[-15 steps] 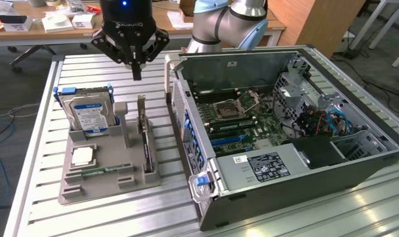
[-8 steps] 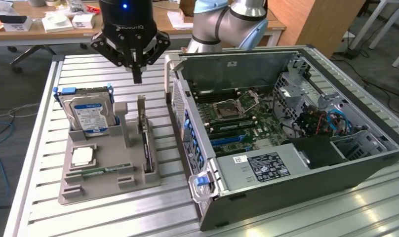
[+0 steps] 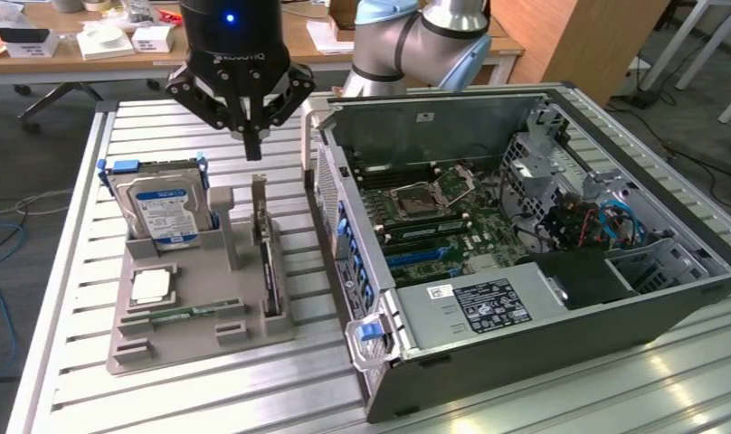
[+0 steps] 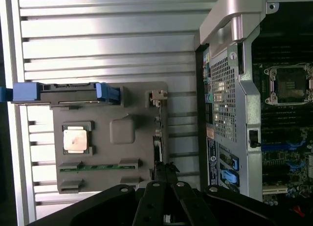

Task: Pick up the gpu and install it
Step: 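Reach for the gpu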

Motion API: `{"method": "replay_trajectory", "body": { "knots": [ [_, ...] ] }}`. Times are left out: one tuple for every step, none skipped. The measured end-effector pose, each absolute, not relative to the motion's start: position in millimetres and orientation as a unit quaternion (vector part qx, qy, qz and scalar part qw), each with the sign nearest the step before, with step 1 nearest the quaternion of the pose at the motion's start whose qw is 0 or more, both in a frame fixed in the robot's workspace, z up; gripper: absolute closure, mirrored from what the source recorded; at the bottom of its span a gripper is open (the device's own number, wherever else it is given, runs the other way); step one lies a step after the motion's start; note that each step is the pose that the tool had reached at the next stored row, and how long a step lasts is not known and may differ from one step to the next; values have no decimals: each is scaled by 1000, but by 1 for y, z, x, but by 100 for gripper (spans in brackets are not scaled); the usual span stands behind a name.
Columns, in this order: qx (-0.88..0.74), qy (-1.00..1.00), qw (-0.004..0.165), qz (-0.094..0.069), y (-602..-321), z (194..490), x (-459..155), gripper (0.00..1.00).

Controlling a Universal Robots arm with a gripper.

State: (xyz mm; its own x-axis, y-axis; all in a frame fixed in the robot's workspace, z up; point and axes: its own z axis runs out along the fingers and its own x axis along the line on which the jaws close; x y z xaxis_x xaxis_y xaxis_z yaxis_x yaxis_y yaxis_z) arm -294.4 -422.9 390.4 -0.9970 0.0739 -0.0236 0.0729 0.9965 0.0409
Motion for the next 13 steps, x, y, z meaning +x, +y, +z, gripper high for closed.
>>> {"method": "replay_trajectory", "body": {
  "knots": [
    [37,999,13,20,-424,390,-294,90],
    [37,999,13,20,-425,390,-294,90],
    [37,999,13,20,-427,390,-294,90],
    [37,999,13,20,-428,390,-294,90],
    [37,999,13,20,-429,390,-294,90],
    [37,999,13,20,-430,390,-294,90],
    [37,999,13,20,-431,390,-294,90],
    [37,999,13,20,-432,390,-294,90],
    [37,999,13,20,-432,390,-294,90],
    [37,999,13,20,-432,390,-294,90],
    [37,999,13,20,-432,390,-294,90],
    [37,999,13,20,-432,390,-294,90],
    [37,999,13,20,-432,390,-295,90]
  ]
}}
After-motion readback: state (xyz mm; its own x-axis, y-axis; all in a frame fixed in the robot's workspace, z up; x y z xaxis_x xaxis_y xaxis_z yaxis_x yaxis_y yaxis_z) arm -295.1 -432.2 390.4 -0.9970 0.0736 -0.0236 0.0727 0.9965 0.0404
